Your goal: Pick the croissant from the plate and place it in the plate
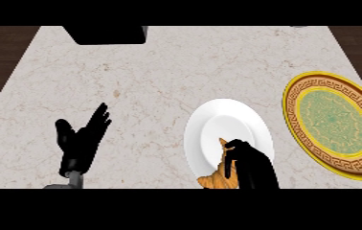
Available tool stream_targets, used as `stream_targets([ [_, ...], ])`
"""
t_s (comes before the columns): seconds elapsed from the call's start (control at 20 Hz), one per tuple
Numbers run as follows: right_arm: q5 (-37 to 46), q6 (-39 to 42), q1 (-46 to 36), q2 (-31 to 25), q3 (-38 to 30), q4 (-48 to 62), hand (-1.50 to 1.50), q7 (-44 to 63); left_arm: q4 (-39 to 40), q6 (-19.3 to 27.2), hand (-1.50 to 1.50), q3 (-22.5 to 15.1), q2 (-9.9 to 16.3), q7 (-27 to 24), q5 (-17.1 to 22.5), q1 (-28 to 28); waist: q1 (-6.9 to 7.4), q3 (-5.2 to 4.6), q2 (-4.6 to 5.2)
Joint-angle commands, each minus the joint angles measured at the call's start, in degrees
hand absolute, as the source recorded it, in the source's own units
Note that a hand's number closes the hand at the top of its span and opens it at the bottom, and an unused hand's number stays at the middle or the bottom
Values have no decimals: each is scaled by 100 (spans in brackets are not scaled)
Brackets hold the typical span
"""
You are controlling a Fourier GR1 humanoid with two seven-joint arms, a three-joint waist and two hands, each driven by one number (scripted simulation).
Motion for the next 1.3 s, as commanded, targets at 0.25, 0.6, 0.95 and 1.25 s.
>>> stream_targets([
  [0.25, 841, -1697, 1934, -1470, 1489, -2571, 150, -1317, 12, -22, 0, 37, -13, -58, 26, 157, -152, 2, -19],
  [0.6, -530, -3325, 3103, -2321, 652, -3504, 150, -1645, -313, -119, 0, -93, -47, -48, 36, 454, 15, 14, 21],
  [0.95, -2358, -4349, 2920, -2913, -124, -3382, 150, -1905, 33, -73, 0, -125, -140, -108, -79, 117, 83, 27, 63],
  [1.25, -4158, -4769, 1914, -3307, -1392, -2387, 150, -2456, -47, 14, 0, -149, -197, -5, -125, 62, 157, 34, 67],
])
